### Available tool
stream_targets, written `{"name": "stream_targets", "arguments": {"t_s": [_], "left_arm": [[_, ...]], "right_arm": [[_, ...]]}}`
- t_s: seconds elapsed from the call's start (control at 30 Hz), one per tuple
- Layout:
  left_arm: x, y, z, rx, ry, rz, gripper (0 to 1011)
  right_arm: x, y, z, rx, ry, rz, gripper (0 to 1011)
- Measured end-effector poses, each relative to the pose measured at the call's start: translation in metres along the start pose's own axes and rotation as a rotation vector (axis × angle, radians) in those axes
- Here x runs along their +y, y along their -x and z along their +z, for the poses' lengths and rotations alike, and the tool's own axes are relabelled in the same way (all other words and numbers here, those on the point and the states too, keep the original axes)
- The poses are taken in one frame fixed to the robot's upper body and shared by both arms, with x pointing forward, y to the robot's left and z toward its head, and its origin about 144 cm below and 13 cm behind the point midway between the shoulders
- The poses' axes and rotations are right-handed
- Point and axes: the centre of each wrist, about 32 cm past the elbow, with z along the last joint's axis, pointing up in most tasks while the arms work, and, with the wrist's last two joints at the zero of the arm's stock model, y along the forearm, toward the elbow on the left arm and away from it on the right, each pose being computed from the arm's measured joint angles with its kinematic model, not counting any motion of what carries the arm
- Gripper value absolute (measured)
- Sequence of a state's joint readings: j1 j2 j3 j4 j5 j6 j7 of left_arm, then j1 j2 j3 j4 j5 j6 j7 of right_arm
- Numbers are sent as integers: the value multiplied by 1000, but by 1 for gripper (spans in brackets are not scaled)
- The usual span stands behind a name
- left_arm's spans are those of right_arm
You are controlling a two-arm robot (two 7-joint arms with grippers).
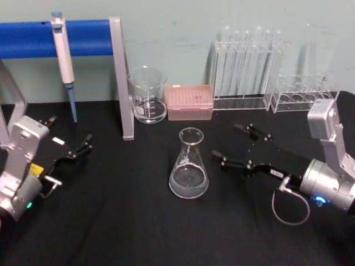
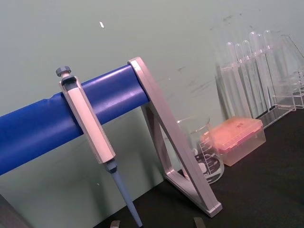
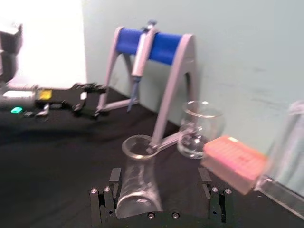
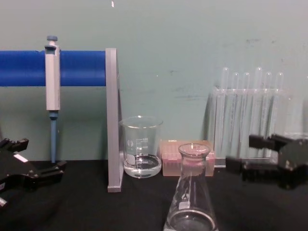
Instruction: Grasp the erlenmeyer flask with one hand, shake it three times, then place it back.
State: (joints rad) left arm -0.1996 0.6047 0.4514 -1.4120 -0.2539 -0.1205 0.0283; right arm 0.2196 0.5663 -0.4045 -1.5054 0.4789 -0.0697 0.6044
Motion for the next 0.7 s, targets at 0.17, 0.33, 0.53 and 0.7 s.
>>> {"name": "stream_targets", "arguments": {"t_s": [0.17,0.33,0.53,0.7], "left_arm": [[0,0,0,0,0,0,1001],[0,0,0,0,0,0,1001],[0,0,0,0,0,0,1001],[0,0,0,0,0,0,1001]], "right_arm": [[7,2,3,23,-44,-93,1000],[16,7,5,57,-89,-226,1000],[29,12,4,92,-112,-366,1000],[43,15,0,117,-97,-465,1000]]}}
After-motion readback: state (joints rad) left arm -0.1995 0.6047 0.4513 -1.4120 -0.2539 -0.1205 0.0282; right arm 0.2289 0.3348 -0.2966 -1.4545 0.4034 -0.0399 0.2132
